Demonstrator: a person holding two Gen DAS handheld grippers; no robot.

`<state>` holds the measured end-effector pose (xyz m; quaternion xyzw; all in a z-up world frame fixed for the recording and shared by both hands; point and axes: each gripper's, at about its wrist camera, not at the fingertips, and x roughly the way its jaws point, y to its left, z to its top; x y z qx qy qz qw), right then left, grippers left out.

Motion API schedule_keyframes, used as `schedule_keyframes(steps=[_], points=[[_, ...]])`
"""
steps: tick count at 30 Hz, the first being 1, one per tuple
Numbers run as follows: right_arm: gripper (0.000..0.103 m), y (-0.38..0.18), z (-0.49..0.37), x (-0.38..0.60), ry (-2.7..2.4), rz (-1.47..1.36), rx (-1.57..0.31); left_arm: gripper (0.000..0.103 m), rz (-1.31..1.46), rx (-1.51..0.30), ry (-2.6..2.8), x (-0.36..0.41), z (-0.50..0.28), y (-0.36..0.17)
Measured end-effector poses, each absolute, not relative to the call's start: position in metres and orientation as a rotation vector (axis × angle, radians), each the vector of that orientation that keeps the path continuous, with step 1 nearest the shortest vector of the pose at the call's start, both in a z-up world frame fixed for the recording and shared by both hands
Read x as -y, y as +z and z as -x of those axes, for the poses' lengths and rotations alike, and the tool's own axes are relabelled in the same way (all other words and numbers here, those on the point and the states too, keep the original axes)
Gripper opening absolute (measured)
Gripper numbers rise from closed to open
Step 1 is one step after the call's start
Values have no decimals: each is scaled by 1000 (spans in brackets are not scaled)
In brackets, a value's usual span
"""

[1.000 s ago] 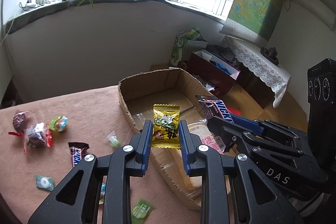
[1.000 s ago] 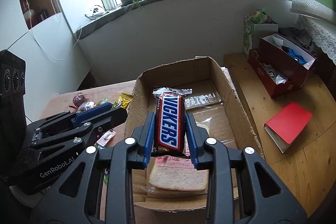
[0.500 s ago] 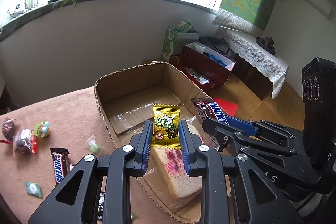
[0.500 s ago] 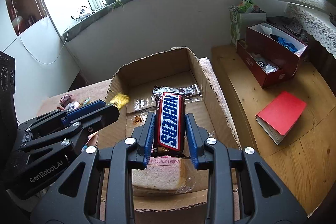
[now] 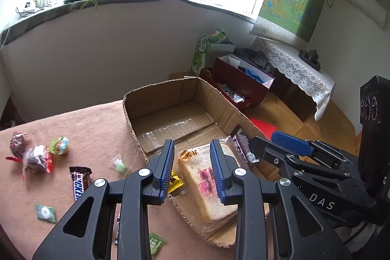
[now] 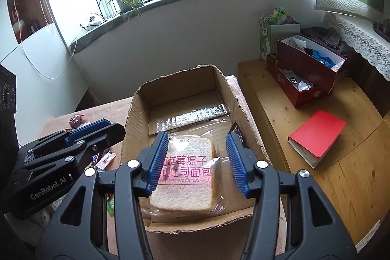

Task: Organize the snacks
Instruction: 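Carry both snacks to the box and release them onto the bread, then grasp the jelly cup with the right tool while the left tool grasps the green mint packet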

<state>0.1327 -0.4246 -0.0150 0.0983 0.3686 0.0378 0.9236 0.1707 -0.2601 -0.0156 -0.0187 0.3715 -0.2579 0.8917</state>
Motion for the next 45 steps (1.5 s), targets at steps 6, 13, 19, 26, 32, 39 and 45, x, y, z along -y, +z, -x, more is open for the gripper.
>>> schedule_keyframes(steps=[6,13,19,26,32,39,45], points=[[56,-4,-120,405,94,-181,-737,29,70,-752,-513,233,-161,-8],[57,5,-107,371,143,-158,-720,29,119,-740,-456,185,-150,-3],[57,4,-97,335,206,-136,-730,29,162,-739,-396,141,-141,-3],[57,-10,-94,294,280,-114,-775,29,224,-769,-315,86,-133,-20],[57,-27,-99,259,333,-76,-823,29,257,-813,-255,48,-127,-42],[57,-59,-116,233,362,-45,-897,28,269,-897,-241,35,-128,-73],[57,-82,-134,231,365,-42,-953,29,257,-950,-255,43,-140,-96]])
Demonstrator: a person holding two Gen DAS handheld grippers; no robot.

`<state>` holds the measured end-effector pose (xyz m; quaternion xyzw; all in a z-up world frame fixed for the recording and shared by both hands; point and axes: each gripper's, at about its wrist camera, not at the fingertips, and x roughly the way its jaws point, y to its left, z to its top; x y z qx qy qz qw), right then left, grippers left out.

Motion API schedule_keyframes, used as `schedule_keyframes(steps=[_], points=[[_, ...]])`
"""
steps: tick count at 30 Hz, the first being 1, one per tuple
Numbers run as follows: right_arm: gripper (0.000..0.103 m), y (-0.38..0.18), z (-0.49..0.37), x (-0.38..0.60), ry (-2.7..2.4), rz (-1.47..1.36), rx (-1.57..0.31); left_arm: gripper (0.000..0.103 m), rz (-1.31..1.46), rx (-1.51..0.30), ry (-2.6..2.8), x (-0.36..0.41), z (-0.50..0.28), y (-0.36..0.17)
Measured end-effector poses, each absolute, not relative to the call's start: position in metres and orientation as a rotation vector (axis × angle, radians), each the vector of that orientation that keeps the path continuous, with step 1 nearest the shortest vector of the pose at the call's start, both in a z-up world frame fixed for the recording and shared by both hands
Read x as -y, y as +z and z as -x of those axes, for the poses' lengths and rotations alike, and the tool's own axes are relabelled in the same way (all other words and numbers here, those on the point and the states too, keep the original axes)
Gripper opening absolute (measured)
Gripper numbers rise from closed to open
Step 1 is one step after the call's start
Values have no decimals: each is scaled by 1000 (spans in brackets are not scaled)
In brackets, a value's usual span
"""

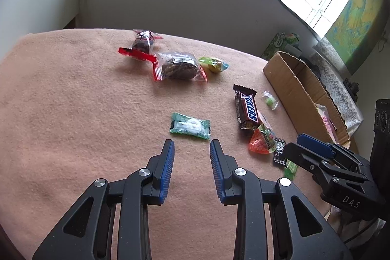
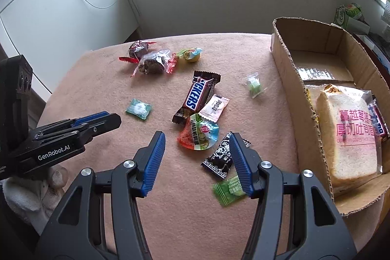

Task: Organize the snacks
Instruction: 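Grasp the jelly cup with the right tool while the left tool grasps the green mint packet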

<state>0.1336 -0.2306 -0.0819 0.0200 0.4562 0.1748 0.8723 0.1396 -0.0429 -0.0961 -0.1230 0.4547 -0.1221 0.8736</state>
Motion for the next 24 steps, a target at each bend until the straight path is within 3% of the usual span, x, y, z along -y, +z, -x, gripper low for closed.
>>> schedule_keyframes(steps=[10,15,24], points=[[57,-98,-151,227,404,-39,-994,29,282,-1005,-274,48,-165,-113],[54,-105,-159,223,413,-34,-1007,43,258,-1000,-265,55,-177,-110],[51,-111,-167,219,423,-11,-1009,43,121,-965,-210,74,-188,-111]])
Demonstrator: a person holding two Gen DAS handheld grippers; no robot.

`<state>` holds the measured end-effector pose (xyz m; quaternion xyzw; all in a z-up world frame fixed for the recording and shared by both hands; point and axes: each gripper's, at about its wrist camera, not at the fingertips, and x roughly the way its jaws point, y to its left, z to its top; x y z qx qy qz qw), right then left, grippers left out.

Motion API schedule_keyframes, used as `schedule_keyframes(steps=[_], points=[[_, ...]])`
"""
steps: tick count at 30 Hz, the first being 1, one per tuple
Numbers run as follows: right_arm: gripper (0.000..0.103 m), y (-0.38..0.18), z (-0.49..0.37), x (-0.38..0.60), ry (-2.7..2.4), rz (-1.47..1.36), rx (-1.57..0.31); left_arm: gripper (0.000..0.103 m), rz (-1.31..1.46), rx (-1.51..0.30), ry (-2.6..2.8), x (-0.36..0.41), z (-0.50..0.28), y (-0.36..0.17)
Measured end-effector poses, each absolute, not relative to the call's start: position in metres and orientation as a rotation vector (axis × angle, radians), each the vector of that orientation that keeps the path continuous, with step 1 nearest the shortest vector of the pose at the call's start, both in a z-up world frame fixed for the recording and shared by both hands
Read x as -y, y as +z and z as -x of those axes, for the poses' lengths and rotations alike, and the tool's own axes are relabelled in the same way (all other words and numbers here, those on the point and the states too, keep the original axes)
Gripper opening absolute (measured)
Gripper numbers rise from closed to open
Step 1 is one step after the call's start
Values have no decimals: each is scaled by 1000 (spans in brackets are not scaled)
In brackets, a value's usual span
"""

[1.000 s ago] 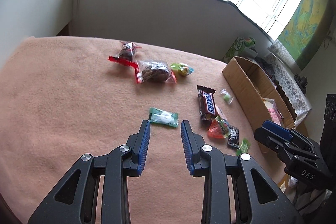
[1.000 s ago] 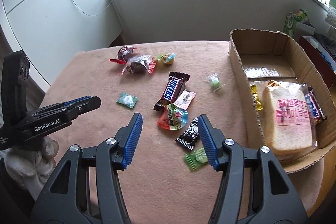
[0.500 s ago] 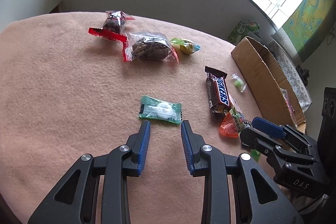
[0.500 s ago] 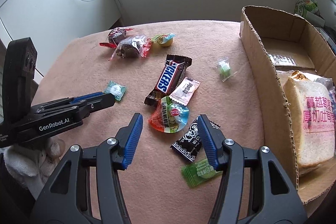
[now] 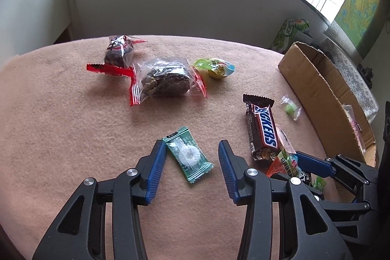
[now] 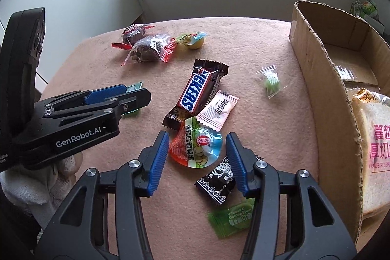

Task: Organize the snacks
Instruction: 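Grasp the jelly cup with the right tool while the left tool grasps the green mint packet, then carry the jelly cup and mint packet to the box and release them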

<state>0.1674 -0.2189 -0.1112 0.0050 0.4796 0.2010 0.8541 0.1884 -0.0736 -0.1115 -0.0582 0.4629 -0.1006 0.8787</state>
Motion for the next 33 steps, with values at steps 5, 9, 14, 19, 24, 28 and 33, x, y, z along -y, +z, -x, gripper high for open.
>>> schedule_keyframes(steps=[5,9,14,19,24,28,33], points=[[49,-115,-165,207,412,71,-993,39,16,-935,-184,88,-188,-115],[43,-116,-161,206,401,97,-985,22,-3,-921,-174,86,-187,-116],[35,-113,-155,211,411,71,-984,19,13,-920,-186,79,-182,-115],[33,-107,-146,216,418,48,-963,18,78,-922,-192,69,-175,-111],[33,-96,-138,222,424,19,-938,18,88,-899,-196,68,-166,-100],[33,-81,-129,230,429,-1,-906,18,101,-874,-214,71,-161,-89],[33,-60,-120,243,416,-12,-859,18,121,-841,-265,81,-152,-68]])
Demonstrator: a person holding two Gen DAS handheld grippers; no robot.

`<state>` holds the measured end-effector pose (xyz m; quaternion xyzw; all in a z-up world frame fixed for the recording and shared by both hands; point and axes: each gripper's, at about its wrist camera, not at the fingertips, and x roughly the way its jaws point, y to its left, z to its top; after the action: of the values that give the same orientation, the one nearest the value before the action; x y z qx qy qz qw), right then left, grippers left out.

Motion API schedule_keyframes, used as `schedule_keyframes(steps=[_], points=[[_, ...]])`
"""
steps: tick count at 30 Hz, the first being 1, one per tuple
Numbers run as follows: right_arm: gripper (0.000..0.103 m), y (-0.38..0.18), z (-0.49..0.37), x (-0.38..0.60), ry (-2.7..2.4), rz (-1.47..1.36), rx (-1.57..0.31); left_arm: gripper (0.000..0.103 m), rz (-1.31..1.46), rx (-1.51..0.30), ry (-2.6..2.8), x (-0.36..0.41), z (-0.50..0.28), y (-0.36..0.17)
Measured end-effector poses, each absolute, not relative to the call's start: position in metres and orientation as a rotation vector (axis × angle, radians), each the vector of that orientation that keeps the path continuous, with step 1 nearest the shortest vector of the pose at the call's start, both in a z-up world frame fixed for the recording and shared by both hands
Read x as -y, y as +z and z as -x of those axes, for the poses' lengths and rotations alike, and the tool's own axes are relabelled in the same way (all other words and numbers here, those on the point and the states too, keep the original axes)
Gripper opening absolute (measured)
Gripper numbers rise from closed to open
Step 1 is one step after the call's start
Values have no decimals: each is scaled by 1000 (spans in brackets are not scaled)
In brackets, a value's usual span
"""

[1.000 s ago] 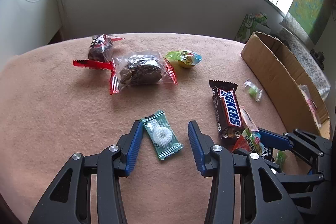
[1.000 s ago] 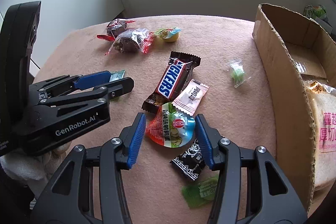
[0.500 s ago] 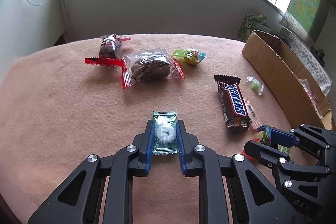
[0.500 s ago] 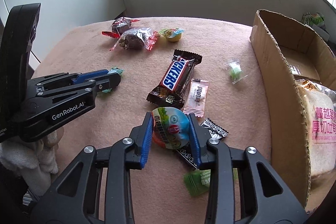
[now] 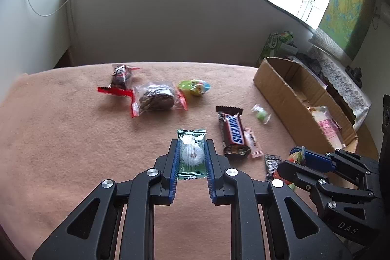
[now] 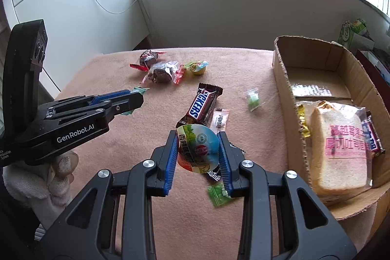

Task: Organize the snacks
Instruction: 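Carry the jelly cup and mint packet to the box and release them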

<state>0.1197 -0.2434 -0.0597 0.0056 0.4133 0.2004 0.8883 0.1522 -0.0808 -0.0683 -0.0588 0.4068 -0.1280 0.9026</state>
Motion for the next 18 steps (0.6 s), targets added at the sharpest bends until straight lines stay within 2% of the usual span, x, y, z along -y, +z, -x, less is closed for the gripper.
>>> schedule_keyframes(steps=[8,18], points=[[33,-30,-112,287,351,-45,-790,18,123,-793,-361,125,-156,-41],[33,-24,-112,364,220,-104,-766,18,97,-784,-492,198,-164,-27]])
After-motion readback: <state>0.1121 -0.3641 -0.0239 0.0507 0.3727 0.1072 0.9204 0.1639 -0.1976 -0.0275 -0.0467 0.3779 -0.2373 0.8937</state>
